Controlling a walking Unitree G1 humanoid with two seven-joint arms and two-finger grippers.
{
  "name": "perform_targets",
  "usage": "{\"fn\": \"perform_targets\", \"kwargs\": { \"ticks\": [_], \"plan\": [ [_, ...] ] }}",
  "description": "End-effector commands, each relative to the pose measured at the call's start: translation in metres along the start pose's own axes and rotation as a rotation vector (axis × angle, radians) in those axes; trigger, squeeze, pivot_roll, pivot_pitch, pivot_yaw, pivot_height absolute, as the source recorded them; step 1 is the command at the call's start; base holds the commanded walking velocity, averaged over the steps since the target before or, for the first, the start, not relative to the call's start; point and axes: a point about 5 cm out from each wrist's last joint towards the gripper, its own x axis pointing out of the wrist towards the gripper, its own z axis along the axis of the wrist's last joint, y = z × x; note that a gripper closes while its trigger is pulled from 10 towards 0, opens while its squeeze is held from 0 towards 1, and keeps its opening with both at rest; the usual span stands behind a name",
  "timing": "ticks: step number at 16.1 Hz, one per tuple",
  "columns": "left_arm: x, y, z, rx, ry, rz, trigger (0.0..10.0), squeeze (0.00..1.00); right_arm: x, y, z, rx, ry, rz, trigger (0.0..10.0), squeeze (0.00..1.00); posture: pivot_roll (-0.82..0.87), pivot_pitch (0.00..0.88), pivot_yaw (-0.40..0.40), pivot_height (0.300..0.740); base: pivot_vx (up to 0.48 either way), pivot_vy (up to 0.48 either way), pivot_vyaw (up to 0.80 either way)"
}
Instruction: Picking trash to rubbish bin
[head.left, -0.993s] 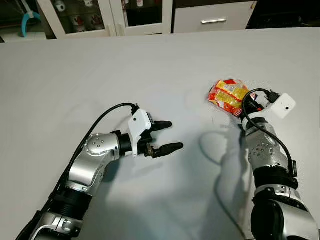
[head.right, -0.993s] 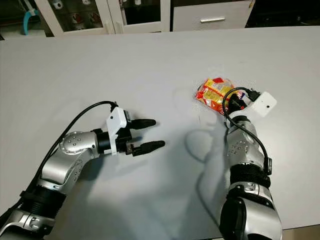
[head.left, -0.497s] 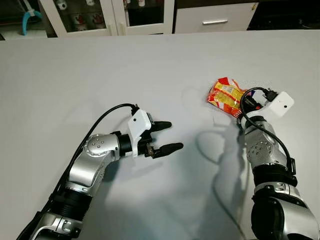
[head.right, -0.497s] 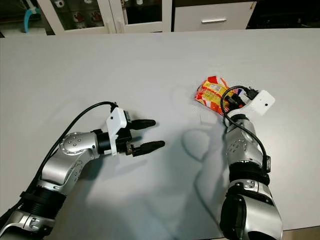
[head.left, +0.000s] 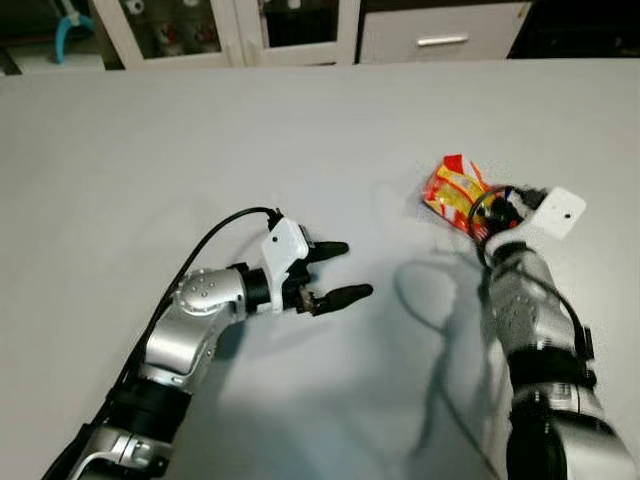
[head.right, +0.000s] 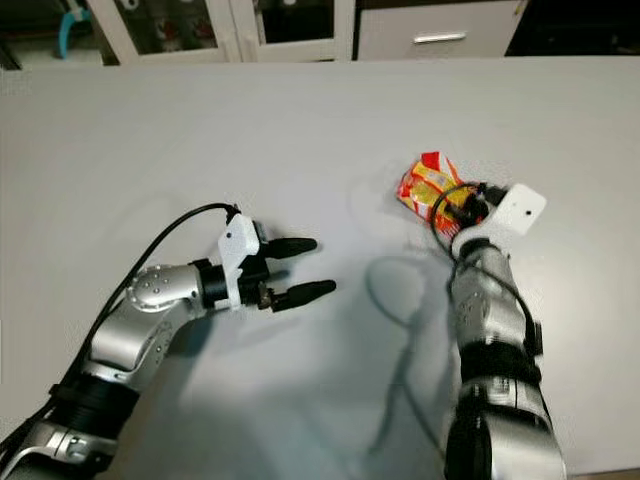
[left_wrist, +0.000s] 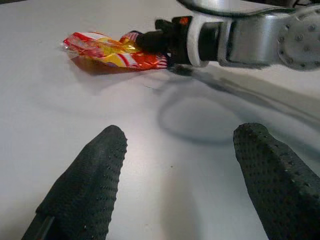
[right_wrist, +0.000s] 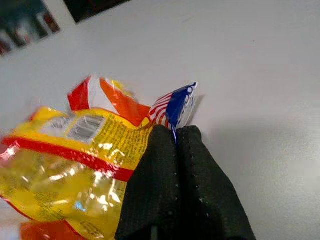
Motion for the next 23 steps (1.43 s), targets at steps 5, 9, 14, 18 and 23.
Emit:
{"fn": "perform_targets", "kwargs": {
  "ticks": [5, 9, 14, 18, 23],
  "plan": [
    [0.01, -0.006, 0.001, -0.016, -0.05, 0.03, 10.0, 0.0, -0.025, -0.007, 0.019, -0.164, -0.177, -0.036, 0.0, 0.0, 0.22, 0.188, 0.016, 0.74, 0.0, 0.0, 0.0],
    [0.028, -0.01, 0.002, -0.02, -0.095, 0.017, 10.0, 0.0, -0.04, -0.002, 0.042, -0.203, -0.316, -0.043, 0.0, 0.0, 0.17, 0.138, 0.019, 0.74, 0.0, 0.0, 0.0],
    [0.045, 0.003, 0.005, -0.035, -0.116, 0.162, 10.0, 0.0, -0.069, 0.006, 0.061, -0.313, -0.41, -0.026, 0.0, 0.0, 0.13, 0.105, 0.021, 0.74, 0.0, 0.0, 0.0],
    [0.05, -0.001, 0.001, -0.037, -0.132, 0.275, 10.0, 0.0, -0.102, 0.006, 0.066, -0.378, -0.431, -0.089, 0.9, 0.0, 0.11, 0.104, 0.012, 0.74, 0.0, 0.0, 0.0],
    [0.059, -0.006, 0.001, -0.037, -0.144, 0.296, 10.0, 0.0, -0.122, -0.002, 0.066, -0.42, -0.387, -0.184, 10.0, 0.0, 0.08, 0.107, 0.0, 0.74, 0.0, 0.0, 0.0]
  ]
}}
